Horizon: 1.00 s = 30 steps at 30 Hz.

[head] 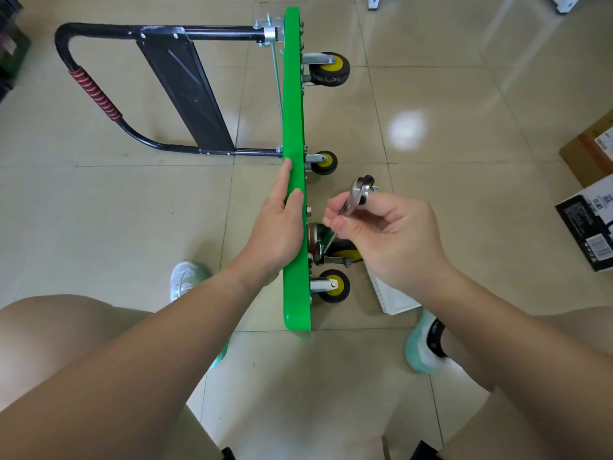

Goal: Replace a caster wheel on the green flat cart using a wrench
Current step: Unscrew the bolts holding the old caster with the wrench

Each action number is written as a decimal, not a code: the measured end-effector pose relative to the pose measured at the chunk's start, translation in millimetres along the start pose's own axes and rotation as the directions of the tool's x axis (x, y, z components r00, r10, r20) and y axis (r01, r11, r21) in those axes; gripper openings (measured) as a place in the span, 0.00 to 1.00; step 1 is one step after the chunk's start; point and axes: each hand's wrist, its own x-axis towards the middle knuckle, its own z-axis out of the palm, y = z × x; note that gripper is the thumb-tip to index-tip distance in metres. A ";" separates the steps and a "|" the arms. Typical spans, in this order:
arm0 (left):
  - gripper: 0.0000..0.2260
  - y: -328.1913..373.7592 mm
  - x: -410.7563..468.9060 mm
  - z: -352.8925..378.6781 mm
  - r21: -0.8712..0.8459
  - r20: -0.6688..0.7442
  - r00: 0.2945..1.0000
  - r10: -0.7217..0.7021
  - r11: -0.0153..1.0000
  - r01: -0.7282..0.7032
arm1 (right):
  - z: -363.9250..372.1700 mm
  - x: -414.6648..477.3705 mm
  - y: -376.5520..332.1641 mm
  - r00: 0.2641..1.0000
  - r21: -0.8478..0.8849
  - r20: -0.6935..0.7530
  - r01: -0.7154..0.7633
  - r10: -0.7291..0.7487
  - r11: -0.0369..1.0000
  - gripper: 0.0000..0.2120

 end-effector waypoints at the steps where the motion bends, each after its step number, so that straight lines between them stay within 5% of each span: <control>1: 0.24 -0.5 0.1 0.1 0.002 -0.002 1.000 0.000 1.000 0.000 | -0.3 4.4 -1.4 0.999 0.005 0.003 -0.038 0.038 0.999 0.11; 15: 0.24 1.3 -1.5 -0.9 -0.086 0.003 1.000 0.000 0.996 0.001 | 19.4 43.7 2.2 0.956 -0.128 0.104 -0.261 0.275 0.957 0.10; 30: 0.25 1.3 -1.7 -1.4 0.011 -0.008 1.000 0.002 1.000 -0.002 | 16.0 -27.7 15.4 0.993 -0.045 0.114 -0.023 0.028 0.999 0.18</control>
